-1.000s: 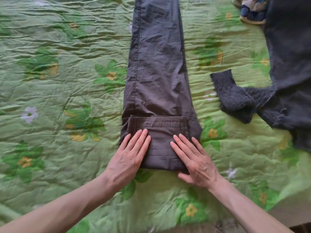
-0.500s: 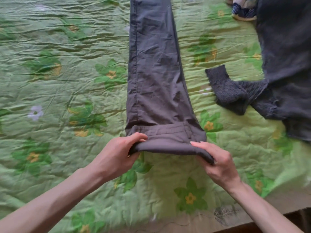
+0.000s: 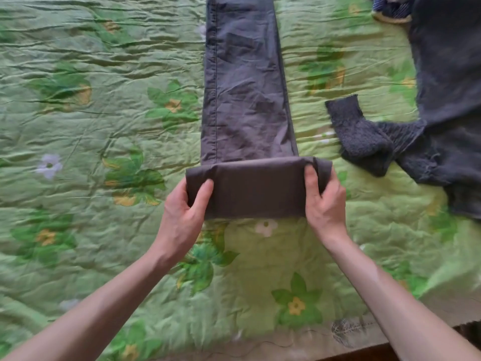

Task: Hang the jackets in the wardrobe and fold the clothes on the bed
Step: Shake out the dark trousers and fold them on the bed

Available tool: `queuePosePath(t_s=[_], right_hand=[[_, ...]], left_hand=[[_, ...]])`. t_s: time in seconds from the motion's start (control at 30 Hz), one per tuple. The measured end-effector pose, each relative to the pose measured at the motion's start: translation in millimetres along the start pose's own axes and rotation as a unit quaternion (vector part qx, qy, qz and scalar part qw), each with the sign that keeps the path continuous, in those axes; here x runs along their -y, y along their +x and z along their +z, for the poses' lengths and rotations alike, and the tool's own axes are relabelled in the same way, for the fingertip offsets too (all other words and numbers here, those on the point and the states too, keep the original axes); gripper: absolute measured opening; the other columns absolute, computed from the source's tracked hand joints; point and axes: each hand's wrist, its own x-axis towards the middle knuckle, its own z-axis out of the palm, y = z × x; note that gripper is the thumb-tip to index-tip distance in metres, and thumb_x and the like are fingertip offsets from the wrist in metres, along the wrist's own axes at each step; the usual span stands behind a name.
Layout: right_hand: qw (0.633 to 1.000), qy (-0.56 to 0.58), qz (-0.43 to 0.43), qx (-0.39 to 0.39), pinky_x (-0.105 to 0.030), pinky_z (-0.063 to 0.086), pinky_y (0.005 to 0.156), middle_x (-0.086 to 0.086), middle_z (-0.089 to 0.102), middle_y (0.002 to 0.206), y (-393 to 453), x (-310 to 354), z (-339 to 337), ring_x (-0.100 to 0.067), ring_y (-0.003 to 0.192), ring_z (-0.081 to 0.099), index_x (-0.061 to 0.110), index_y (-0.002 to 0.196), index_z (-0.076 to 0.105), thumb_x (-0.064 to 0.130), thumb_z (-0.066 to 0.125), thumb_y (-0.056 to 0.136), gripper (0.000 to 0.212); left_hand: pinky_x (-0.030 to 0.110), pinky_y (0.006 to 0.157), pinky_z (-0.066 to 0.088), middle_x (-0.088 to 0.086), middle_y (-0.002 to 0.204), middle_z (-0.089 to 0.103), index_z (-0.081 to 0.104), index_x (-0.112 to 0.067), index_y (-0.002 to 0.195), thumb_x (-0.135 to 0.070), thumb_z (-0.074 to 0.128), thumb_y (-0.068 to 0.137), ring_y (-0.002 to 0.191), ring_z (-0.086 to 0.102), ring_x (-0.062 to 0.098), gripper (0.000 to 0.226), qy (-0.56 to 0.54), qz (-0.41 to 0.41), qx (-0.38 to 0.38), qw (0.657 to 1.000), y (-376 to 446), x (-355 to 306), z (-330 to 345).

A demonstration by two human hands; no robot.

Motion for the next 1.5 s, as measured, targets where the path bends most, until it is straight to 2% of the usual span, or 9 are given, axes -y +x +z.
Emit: queuePosePath(t_s=[0.17,0.33,0.43,0.57,0.7,0.83,1.0,1.3,1.5], right_hand=[[0.999,-0.010,0.045,0.019,-0.007,0.037,0.080,0.001,0.065,0.101,43.4,-5.2,26.0,-0.013,0.094,0.059,0.004,0.112,0.067,0.036,0.054,0.108,0.034],[0.997,-0.022,0.070,0.031,-0.031,0.042,0.081,0.010,0.062,0.088,62.4,-24.4,47.1,-0.003,0.079,0.053,0.014,0.101,0.061,0.033,0.042,0.111,0.028],[0.995,-0.033,0.088,0.040,-0.029,0.044,0.098,-0.003,0.068,0.123,67.3,-39.6,53.2,-0.011,0.108,0.059,0.010,0.130,0.059,0.023,0.043,0.110,0.029],[0.995,-0.067,0.071,0.001,-0.028,0.042,0.096,-0.012,0.068,0.128,66.9,-48.5,59.0,-0.028,0.116,0.062,0.005,0.132,0.060,0.015,0.047,0.106,0.031],[0.990,-0.132,-0.029,-0.045,-0.025,0.034,0.111,-0.022,0.053,0.134,61.7,-48.7,59.6,-0.027,0.126,0.050,0.000,0.143,0.053,0.018,0.044,0.107,0.042],[0.950,-0.219,-0.211,0.075,-0.041,0.024,0.126,-0.021,0.035,0.161,46.1,-46.9,48.5,-0.032,0.153,0.032,0.000,0.156,0.038,0.034,0.043,0.108,0.059],[0.892,-0.288,-0.282,0.207,-0.049,0.020,0.128,-0.012,0.023,0.170,34.3,-60.9,54.7,-0.028,0.160,0.012,0.007,0.160,0.034,0.055,0.042,0.105,0.074],[0.908,-0.254,-0.279,0.182,-0.052,0.025,0.125,-0.007,0.027,0.170,38.7,-64.2,56.3,-0.027,0.159,0.016,0.012,0.159,0.038,0.044,0.051,0.103,0.066],[0.827,-0.308,-0.415,0.222,-0.052,0.031,0.123,-0.006,0.031,0.168,29.7,-68.7,43.4,-0.028,0.157,0.024,0.017,0.159,0.038,0.057,0.051,0.102,0.071]], left_hand=[[0.020,0.093,0.051,-0.002,0.114,0.073,0.064,-0.013,0.120,-0.028,0.046,0.110,0.103,0.065,0.002,0.026,-0.032,-0.005,0.021,0.999,29.2,10.6,8.4],[0.034,0.084,0.051,0.006,0.100,0.069,0.058,-0.011,0.108,-0.026,0.052,0.109,0.089,0.062,0.015,0.016,0.024,0.000,0.009,1.000,50.6,32.2,14.4],[0.039,0.081,0.048,0.010,0.093,0.065,0.055,-0.011,0.103,-0.028,0.053,0.109,0.082,0.057,0.018,0.018,0.046,-0.003,-0.008,0.999,60.0,37.0,20.3],[0.045,0.076,0.049,0.000,0.081,0.060,0.053,-0.015,0.098,-0.032,0.054,0.107,0.074,0.054,0.019,0.020,0.088,0.002,-0.034,0.995,71.9,36.8,26.9],[0.047,0.076,0.050,-0.003,0.080,0.062,0.052,-0.015,0.113,-0.032,0.057,0.104,0.073,0.059,0.022,0.020,0.142,-0.030,-0.091,0.985,71.9,27.8,37.5],[0.046,0.105,0.043,0.013,0.128,0.053,0.041,-0.004,0.145,-0.016,0.058,0.099,0.118,0.054,0.033,0.051,0.261,0.087,-0.154,0.949,62.8,24.7,44.7],[0.055,0.126,0.023,0.018,0.165,0.034,0.040,-0.003,0.156,-0.022,0.053,0.104,0.157,0.026,0.035,0.057,0.422,0.325,0.037,0.846,63.5,42.3,50.6],[0.061,0.127,0.016,0.020,0.172,0.010,0.025,-0.019,0.165,-0.064,0.052,0.097,0.160,0.004,0.042,0.086,0.519,0.326,0.162,0.773,67.0,52.9,39.3],[0.061,0.126,0.018,0.022,0.172,0.007,0.018,-0.013,0.166,-0.074,0.059,0.082,0.159,0.002,0.045,0.112,0.575,0.359,0.225,0.700,78.4,54.5,15.5]])
